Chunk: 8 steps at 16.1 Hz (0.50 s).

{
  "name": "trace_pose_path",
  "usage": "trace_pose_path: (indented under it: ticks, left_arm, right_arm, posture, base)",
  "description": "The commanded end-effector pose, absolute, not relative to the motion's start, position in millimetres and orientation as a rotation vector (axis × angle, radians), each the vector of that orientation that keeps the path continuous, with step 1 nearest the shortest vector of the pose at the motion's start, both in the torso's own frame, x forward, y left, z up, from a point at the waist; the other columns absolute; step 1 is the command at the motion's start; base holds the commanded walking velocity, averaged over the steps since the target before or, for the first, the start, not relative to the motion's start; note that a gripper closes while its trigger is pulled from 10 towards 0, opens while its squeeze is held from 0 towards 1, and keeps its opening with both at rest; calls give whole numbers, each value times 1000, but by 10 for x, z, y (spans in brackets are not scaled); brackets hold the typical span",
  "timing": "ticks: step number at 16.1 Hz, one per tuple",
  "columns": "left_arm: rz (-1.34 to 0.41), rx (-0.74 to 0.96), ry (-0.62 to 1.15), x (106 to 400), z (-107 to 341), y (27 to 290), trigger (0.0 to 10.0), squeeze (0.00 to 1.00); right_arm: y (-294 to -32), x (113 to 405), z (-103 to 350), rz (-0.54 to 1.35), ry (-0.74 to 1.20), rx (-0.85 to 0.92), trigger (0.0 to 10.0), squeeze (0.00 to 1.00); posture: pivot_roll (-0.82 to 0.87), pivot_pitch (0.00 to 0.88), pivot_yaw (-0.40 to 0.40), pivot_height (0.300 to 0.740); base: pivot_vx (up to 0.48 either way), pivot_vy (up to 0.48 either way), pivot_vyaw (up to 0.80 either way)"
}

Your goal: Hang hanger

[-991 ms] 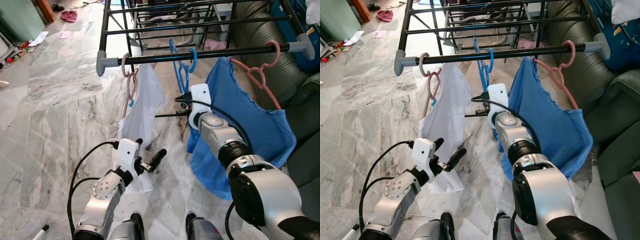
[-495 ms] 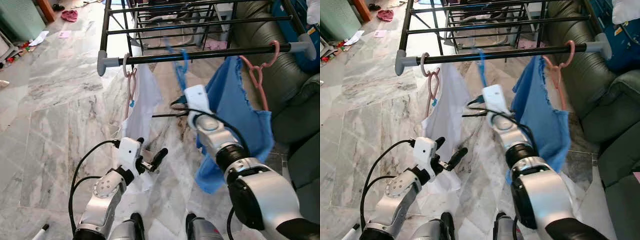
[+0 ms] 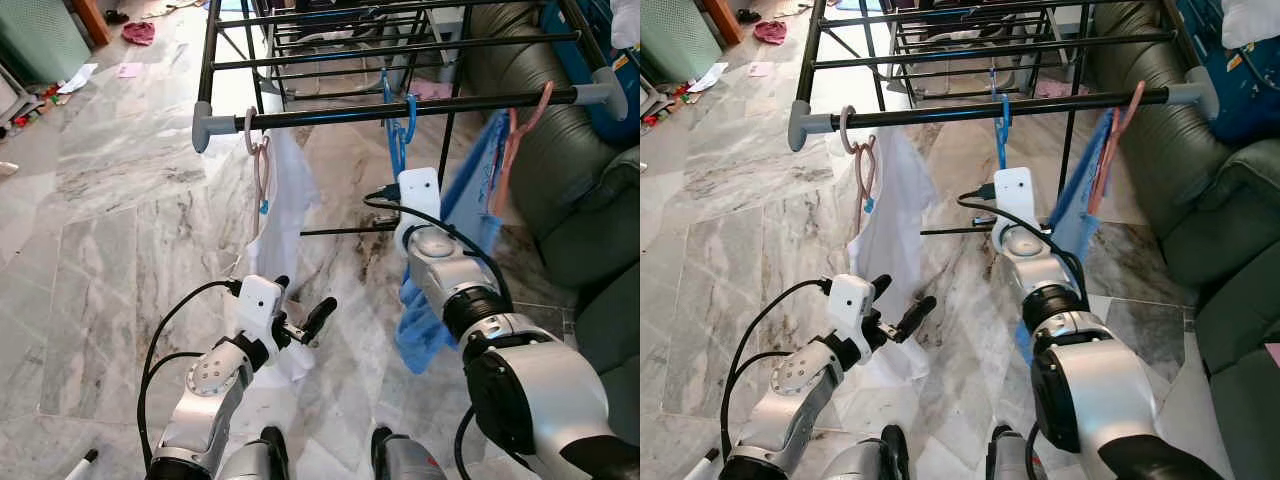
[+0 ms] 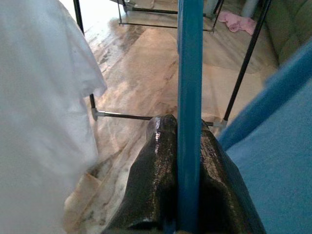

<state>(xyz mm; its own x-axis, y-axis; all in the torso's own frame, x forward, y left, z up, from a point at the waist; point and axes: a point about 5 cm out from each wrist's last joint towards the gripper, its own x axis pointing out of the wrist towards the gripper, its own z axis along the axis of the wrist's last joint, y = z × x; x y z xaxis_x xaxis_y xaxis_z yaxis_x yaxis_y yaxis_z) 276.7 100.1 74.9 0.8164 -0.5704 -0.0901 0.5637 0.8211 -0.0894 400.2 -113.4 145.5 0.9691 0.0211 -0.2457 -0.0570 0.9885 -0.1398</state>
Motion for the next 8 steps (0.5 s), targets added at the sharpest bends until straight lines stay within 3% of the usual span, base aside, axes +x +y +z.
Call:
trace_pose_path:
  ticks: [1,8]
  left_arm:
    - [-611,-49,145,2732,696,1028,10000,0]
    - [-610,-51,147,2733,694,1017,10000,0]
  right_arm:
    - [-1101,3947,1305,54,320,-135,10000,0]
    - [-910,3940,1338,143,303,-137,10000,0]
  posture:
    - [-74,249,73,740]
    - [-74,249,73,740]
  base:
    - [0,0,0]
    - [0,0,0]
